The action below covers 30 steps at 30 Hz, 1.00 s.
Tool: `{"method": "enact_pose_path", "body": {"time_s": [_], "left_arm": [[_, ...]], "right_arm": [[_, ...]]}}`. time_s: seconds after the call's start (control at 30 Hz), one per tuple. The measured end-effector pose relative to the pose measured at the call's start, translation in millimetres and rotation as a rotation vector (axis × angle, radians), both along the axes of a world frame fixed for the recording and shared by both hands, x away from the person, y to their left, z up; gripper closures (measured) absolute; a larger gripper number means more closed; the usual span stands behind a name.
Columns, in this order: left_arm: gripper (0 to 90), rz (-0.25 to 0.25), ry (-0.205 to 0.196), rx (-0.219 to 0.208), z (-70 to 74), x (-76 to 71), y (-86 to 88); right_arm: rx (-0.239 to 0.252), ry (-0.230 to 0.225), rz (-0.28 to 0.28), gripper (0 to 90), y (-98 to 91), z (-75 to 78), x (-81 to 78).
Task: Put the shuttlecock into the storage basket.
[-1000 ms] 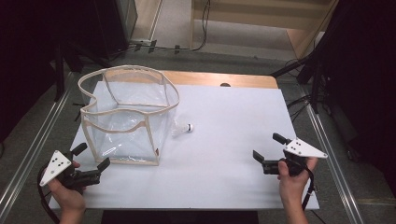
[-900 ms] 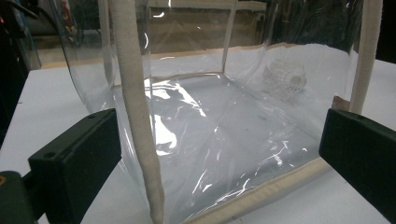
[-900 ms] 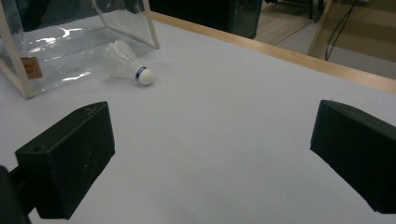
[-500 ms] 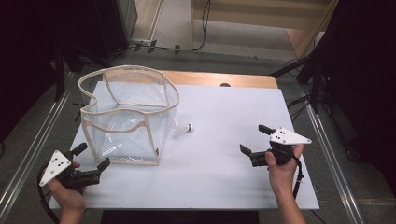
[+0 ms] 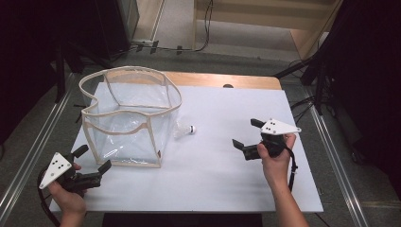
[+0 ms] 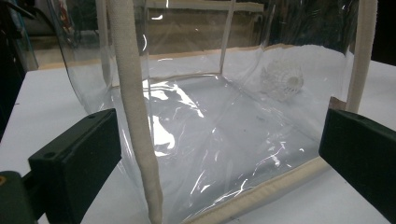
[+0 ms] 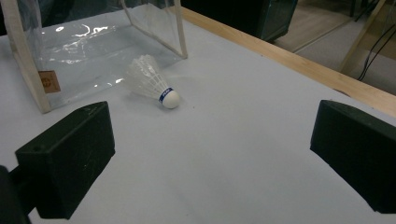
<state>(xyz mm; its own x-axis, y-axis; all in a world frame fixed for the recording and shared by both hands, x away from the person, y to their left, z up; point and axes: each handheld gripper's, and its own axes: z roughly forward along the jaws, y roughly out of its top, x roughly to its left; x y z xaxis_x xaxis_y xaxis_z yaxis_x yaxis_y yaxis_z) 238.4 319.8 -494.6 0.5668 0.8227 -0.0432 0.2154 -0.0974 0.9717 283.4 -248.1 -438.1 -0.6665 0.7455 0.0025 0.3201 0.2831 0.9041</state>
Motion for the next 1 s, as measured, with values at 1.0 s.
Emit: {"method": "enact_pose_path", "body": {"time_s": [1.0], "left_arm": [[0.0, -0.003, -0.001, -0.008, 0.2, -0.4, 0.8]], "right_arm": [[-0.080, 0.040, 0.140, 0.0, 47.2, 6.0, 49.7]]}}
